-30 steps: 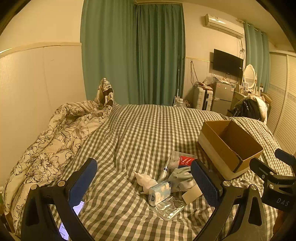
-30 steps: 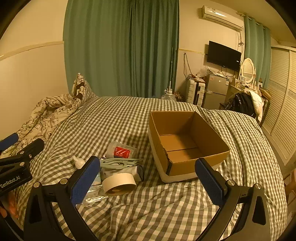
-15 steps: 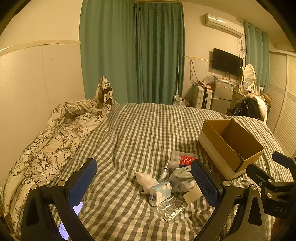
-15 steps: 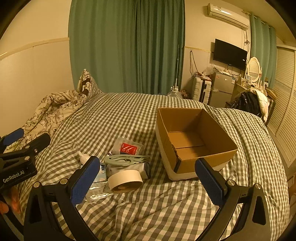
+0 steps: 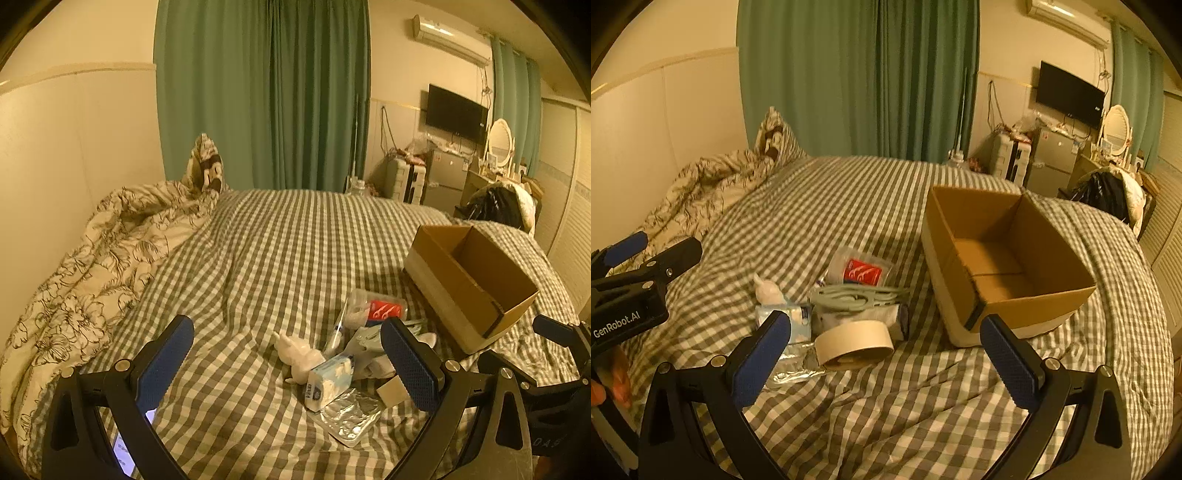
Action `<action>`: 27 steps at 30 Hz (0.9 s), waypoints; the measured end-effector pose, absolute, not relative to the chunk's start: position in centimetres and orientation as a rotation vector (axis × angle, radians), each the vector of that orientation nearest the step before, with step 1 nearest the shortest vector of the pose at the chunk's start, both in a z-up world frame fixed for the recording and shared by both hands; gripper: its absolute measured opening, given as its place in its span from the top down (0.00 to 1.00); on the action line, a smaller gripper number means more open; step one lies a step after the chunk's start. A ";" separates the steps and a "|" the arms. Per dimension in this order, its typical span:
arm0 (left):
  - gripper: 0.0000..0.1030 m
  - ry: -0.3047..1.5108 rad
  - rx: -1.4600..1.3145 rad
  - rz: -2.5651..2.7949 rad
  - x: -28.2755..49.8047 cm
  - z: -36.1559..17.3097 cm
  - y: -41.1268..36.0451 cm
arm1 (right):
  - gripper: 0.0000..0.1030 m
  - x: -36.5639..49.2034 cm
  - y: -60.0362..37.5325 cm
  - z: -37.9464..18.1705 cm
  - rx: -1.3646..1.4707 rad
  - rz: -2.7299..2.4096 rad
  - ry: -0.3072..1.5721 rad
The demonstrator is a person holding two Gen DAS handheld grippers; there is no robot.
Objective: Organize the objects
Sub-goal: 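Move both tools toward the pile of items beside the cardboard box, then grasp the tissue pack with the left tool while the right tool grasps the masking tape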
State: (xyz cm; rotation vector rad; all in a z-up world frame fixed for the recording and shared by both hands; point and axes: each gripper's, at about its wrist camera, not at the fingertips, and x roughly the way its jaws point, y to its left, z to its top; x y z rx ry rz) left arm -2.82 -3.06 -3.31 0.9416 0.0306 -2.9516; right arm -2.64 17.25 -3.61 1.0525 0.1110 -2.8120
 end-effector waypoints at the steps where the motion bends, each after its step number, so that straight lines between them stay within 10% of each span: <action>1: 0.00 0.029 0.960 -2.946 -3.1 -3.7 -3.1 | 0.00 -3.0 17.1 -4.0 1.068 -2.803 0.113; 16: 0.02 0.042 1.463 -2.787 -8.9 -12.5 -3.3 | 0.00 -10.8 15.3 -12.6 1.466 -2.519 0.084; 22: 0.21 0.006 1.642 -2.764 -10.4 -15.1 -1.6 | 0.20 -11.1 15.0 -14.3 1.541 -2.461 0.077; 27: 0.64 0.011 1.773 -2.793 -10.6 -16.3 -0.7 | 0.27 -10.4 14.6 -14.0 1.532 -2.448 0.078</action>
